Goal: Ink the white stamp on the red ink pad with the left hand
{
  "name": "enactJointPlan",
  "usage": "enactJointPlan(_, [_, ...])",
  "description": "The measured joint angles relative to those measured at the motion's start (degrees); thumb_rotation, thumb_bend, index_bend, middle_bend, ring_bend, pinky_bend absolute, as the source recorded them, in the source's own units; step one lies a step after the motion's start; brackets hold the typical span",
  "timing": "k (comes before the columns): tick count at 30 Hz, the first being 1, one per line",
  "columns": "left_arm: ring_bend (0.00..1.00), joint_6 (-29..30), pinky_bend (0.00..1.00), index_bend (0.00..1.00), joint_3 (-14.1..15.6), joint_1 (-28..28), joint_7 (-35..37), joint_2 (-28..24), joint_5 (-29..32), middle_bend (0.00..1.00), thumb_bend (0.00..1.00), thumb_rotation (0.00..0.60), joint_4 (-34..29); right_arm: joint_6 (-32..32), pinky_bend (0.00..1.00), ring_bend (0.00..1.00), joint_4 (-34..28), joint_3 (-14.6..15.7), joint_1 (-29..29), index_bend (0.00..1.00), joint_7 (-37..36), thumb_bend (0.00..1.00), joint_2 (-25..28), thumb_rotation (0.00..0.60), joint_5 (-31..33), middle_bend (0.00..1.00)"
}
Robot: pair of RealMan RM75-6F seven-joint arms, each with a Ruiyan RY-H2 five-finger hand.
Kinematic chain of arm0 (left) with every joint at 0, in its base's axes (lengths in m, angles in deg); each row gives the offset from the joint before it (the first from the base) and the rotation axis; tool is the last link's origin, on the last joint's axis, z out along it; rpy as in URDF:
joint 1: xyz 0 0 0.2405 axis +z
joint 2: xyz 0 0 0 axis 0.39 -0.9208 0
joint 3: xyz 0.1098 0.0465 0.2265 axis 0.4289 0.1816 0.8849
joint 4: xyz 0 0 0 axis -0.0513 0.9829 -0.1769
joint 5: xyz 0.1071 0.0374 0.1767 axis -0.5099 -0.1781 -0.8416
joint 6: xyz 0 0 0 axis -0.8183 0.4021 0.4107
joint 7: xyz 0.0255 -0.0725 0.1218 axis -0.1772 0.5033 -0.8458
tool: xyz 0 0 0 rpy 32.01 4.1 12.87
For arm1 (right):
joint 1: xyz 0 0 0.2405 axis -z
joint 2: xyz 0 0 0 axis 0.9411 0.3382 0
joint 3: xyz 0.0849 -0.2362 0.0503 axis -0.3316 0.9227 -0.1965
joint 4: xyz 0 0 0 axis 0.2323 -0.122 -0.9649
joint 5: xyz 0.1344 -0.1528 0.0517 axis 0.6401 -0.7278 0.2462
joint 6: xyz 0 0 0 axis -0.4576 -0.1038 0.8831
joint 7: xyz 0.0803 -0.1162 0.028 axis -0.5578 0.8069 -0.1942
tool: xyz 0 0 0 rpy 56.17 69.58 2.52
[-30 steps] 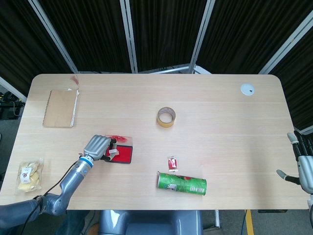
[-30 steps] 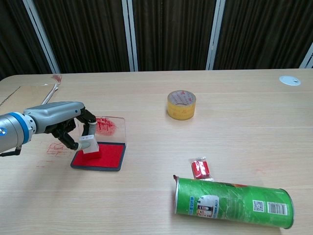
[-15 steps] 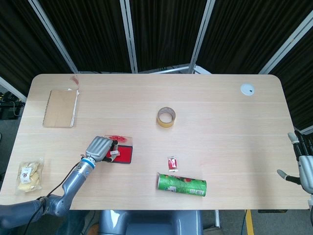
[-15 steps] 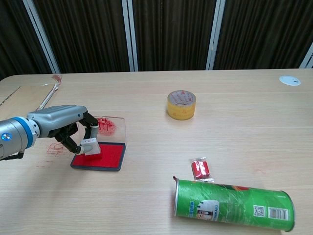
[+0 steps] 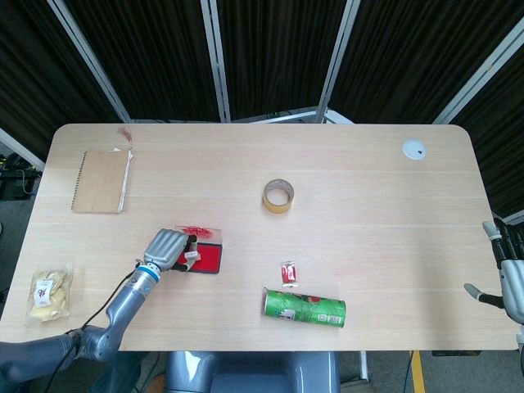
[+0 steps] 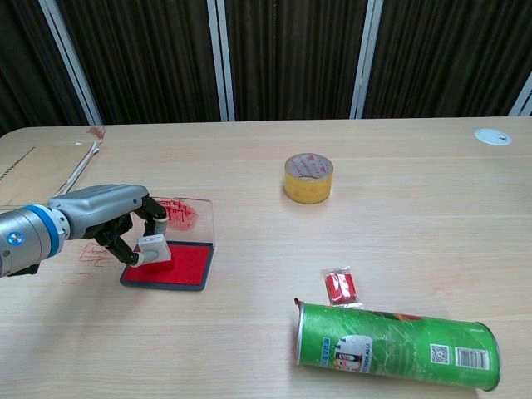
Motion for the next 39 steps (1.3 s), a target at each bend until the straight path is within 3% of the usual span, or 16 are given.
enactJointPlan(11, [0.90, 1.9, 0.94, 0.58, -0.5, 0.2, 0.6, -2.2, -1.2, 0.56, 0.44, 0.600, -3.4, -0.2, 0.00, 0.00, -0.2, 0.1, 0.1, 0.00, -0.3, 0.00, 0.2, 0.600, -0.4, 0.00])
enactJointPlan(22, [0.90, 4.6, 0.94, 0.58, -1.0, 1.9, 2.6, -9.9, -2.3, 0.56, 0.44, 0.600, -10.5, -0.9, 0.00, 0.00, -0.8, 0.5, 0.4, 0.00, -0.2, 0.00, 0.4, 0.600, -1.3, 0.00])
enactJointPlan(39, [0.90, 2.7, 0.94, 0.57, 2.6, 5.4, 9.2, -11.3, -3.1, 0.55, 0.44, 0.600, -2.1, -1.1, 0.00, 0.00, -1.3, 0.8, 0.5, 0.00, 0.5, 0.00, 0.4, 0.600, -1.9, 0.00])
